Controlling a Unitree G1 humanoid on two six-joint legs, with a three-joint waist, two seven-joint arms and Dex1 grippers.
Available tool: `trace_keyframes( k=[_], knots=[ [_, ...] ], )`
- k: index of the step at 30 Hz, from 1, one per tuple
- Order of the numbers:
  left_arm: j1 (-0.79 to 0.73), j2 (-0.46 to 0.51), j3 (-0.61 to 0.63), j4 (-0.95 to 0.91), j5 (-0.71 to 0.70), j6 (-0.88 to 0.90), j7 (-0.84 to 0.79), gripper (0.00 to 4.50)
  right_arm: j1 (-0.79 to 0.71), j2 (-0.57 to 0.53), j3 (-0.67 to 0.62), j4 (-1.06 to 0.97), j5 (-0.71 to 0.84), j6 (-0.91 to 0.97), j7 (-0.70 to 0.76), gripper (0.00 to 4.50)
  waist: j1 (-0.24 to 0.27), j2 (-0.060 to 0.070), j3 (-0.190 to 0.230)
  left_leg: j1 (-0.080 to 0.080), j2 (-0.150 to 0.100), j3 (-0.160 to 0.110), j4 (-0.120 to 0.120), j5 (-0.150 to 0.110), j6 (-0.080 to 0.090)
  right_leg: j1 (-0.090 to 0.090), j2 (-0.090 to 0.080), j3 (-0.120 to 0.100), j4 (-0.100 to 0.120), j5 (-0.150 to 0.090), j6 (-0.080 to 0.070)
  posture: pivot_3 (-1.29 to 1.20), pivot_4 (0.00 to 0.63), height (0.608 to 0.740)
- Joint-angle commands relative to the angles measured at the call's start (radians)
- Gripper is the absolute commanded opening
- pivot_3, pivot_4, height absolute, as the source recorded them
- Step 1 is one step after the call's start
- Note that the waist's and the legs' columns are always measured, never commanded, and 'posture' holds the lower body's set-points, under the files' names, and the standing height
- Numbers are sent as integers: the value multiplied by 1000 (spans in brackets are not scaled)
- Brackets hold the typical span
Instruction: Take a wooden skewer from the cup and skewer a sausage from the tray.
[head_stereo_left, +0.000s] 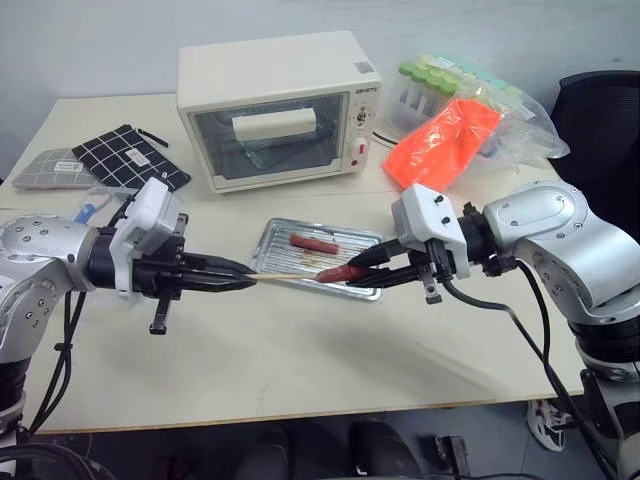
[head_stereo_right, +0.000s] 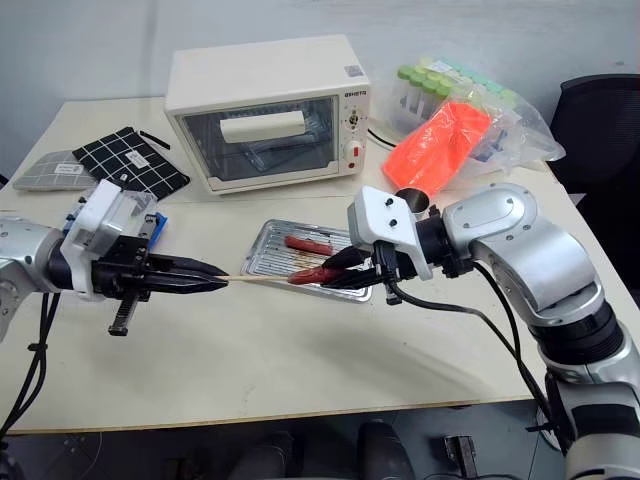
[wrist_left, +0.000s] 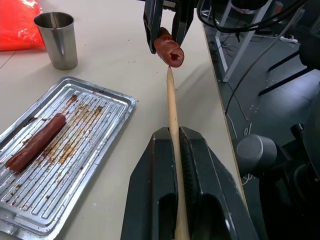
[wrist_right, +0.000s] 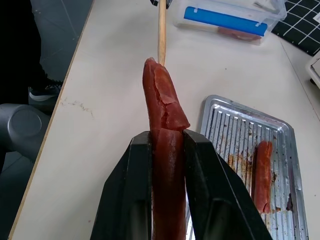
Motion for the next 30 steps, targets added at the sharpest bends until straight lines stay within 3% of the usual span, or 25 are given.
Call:
trace_keyframes(
  k=[1,14,30],
  knots=[
    [-9,26,31,23,18,-25,-17,0,4,-21,-34,-26,5,-13,-1,895,0,0,0,0,0,0,0,0,0,0,0,0,0,0,0,0,150,740],
    [-16,20,51,-48,-59,34,12,0,12,-20,-26,-15,-11,-33,1,895,0,0,0,0,0,0,0,0,0,0,0,0,1,0,0,0,150,740],
    [-34,3,2,-30,-30,7,11,0,-7,-11,-30,-30,10,-2,-14,895,0,0,0,0,0,0,0,0,0,0,0,0,0,0,0,0,150,740]
  ],
)
